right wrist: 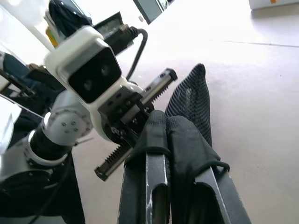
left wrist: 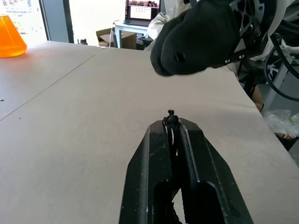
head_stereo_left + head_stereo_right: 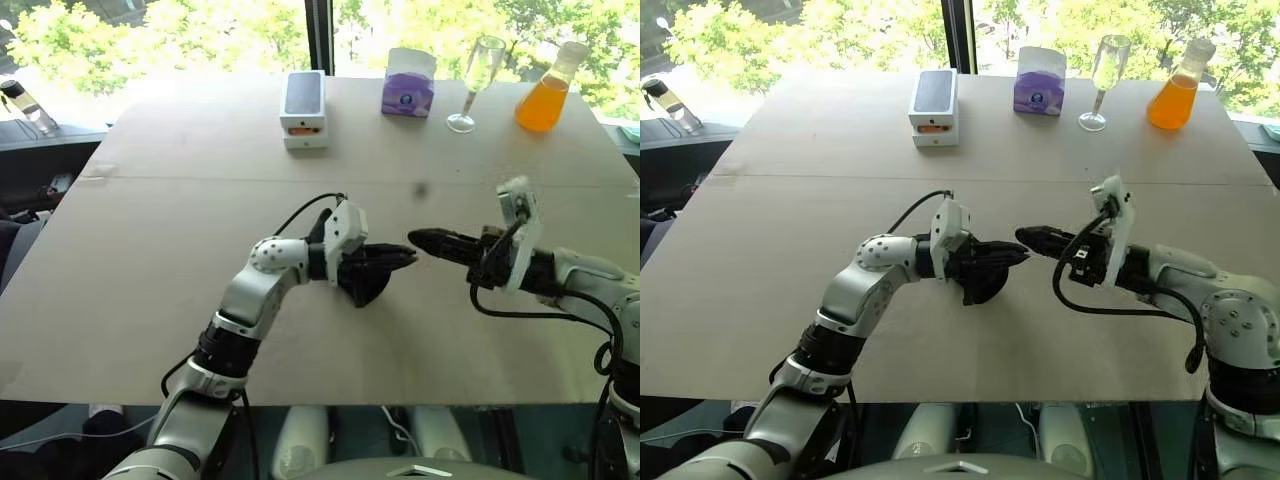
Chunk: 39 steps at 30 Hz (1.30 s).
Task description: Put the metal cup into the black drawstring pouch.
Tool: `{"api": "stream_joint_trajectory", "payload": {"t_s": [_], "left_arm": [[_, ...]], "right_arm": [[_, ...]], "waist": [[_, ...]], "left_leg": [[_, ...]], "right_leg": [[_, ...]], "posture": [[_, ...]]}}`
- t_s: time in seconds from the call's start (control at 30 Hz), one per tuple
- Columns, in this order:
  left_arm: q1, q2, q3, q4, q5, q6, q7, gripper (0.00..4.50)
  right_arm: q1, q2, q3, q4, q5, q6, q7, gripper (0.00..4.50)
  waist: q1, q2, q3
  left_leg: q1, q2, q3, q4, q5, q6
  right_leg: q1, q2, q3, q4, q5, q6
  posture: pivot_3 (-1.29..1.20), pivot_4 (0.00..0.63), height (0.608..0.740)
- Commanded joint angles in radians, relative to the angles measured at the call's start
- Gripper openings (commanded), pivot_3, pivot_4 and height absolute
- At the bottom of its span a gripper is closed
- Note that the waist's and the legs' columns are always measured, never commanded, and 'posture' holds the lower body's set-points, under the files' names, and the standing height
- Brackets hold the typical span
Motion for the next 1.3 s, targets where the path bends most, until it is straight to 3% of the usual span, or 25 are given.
{"api": "stream_joint_trajectory", "payload": {"t_s": [0.03, 0.1, 0.23, 0.37, 0.4, 0.43, 0.47, 0.73, 1.0, 1.03, 1.07, 1.13, 1.23, 1.3], "left_arm": [[0.007, -0.008, 0.003, -0.040, -0.008, -0.022, 0.010, 0.00], [0.008, -0.010, 0.005, -0.039, -0.007, -0.028, 0.014, 0.00], [0.009, -0.009, 0.008, -0.038, -0.009, -0.035, 0.016, 0.00], [0.007, -0.008, 0.010, -0.038, -0.012, -0.037, 0.017, 0.00], [0.008, -0.007, 0.010, -0.041, -0.013, -0.036, 0.017, 0.00], [0.009, -0.007, 0.010, -0.042, -0.014, -0.036, 0.017, 0.00], [0.009, -0.007, 0.011, -0.045, -0.016, -0.033, 0.017, 0.00], [0.009, -0.008, 0.013, -0.050, -0.019, -0.031, 0.019, 0.00], [0.005, -0.016, 0.030, -0.040, -0.038, -0.007, 0.040, 0.00], [0.003, -0.012, 0.027, -0.042, -0.047, 0.007, 0.028, 0.79], [0.002, -0.010, 0.021, -0.044, -0.054, 0.018, 0.021, 0.95], [0.002, -0.012, 0.011, -0.048, -0.055, 0.030, 0.022, 2.04], [-0.010, -0.004, 0.009, -0.068, -0.086, 0.100, 0.017, 3.25], [-0.020, 0.014, 0.037, -0.082, -0.118, 0.143, 0.008, 3.25]], "right_arm": [[-0.013, -0.002, -0.037, -0.010, 0.076, -0.022, -0.027, 0.11], [-0.010, -0.008, -0.033, -0.010, 0.085, -0.028, -0.036, 0.11], [0.002, -0.020, 0.009, -0.030, -0.040, -0.089, -0.019, 0.11], [0.053, 0.018, 0.038, -0.069, -0.012, -0.105, -0.008, 1.27], [0.061, 0.040, 0.045, -0.067, -0.028, -0.120, -0.036, 1.89], [0.066, 0.056, 0.049, -0.063, -0.040, -0.131, -0.059, 2.09], [0.074, 0.073, 0.053, -0.063, -0.038, -0.138, -0.071, 2.74], [0.146, 0.129, 0.098, -0.079, -0.075, -0.165, -0.110, 2.74], [0.199, 0.104, 0.026, -0.083, -0.006, -0.184, -0.141, 2.74], [0.210, 0.097, 0.018, -0.083, -0.009, -0.188, -0.142, 2.79], [0.220, 0.092, 0.008, -0.083, -0.012, -0.193, -0.145, 2.79], [0.232, 0.087, -0.003, -0.083, -0.014, -0.202, -0.150, 2.79], [0.257, 0.059, -0.012, -0.092, -0.060, -0.218, -0.143, 2.79], [0.284, 0.023, -0.009, -0.111, -0.123, -0.240, -0.117, 2.79]], "waist": [[0.000, 0.000, 0.000], [0.000, 0.000, 0.000], [0.000, 0.000, 0.000], [0.000, 0.000, 0.000], [0.000, 0.000, 0.000], [0.000, 0.000, 0.000], [-0.001, 0.000, 0.000], [0.000, 0.000, 0.000], [0.000, 0.000, 0.000], [0.000, 0.000, 0.000], [0.001, 0.000, 0.000], [0.000, 0.000, 0.000], [0.000, 0.000, 0.000], [0.001, 0.000, 0.000]], "left_leg": [[0.000, 0.000, 0.000, 0.000, 0.000, 0.000], [0.000, 0.000, 0.000, 0.000, 0.000, 0.000], [0.000, 0.000, 0.000, 0.000, 0.000, 0.000], [0.000, 0.000, 0.000, 0.000, 0.000, 0.000], [0.000, 0.000, 0.000, 0.000, 0.000, 0.000], [0.000, 0.000, 0.000, 0.000, 0.000, 0.000], [0.000, 0.000, 0.000, 0.000, 0.000, 0.000], [0.000, 0.000, 0.000, 0.000, 0.000, 0.000], [0.000, 0.000, 0.000, 0.000, 0.000, 0.000], [0.000, 0.000, 0.000, 0.000, 0.000, 0.000], [0.000, 0.000, 0.000, 0.000, 0.000, 0.000], [0.000, 0.000, 0.000, 0.000, 0.000, 0.000], [0.000, 0.000, 0.000, 0.000, 0.000, 0.000], [0.000, 0.000, 0.000, 0.000, 0.000, 0.000]], "right_leg": [[0.000, 0.000, 0.000, 0.000, 0.000, 0.000], [0.000, 0.000, 0.000, 0.000, 0.000, 0.000], [0.000, 0.000, 0.000, 0.000, 0.000, 0.000], [0.000, 0.000, 0.000, 0.000, 0.000, 0.000], [0.000, 0.000, 0.000, 0.000, 0.000, 0.000], [0.000, 0.000, 0.000, 0.000, 0.000, 0.000], [0.000, 0.000, 0.000, 0.000, 0.000, 0.000], [0.000, 0.000, 0.000, 0.000, 0.000, 0.000], [0.000, 0.000, 0.000, 0.000, 0.000, 0.000], [0.000, 0.000, 0.000, 0.000, 0.000, 0.000], [0.000, 0.000, 0.000, 0.000, 0.000, 0.000], [0.000, 0.000, 0.000, 0.000, 0.000, 0.000], [0.000, 0.000, 0.001, 0.000, 0.000, 0.000], [0.000, 0.000, 0.000, 0.000, 0.000, 0.000]], "posture": [[0.00, 0.150, 0.737], [0.00, 0.150, 0.737], [0.00, 0.150, 0.737], [0.00, 0.150, 0.737], [0.00, 0.150, 0.737], [0.00, 0.150, 0.737], [0.00, 0.150, 0.737], [0.00, 0.150, 0.737], [0.00, 0.150, 0.737], [0.00, 0.150, 0.737], [0.00, 0.150, 0.737], [0.00, 0.150, 0.737], [0.00, 0.150, 0.737], [0.00, 0.150, 0.737]]}}
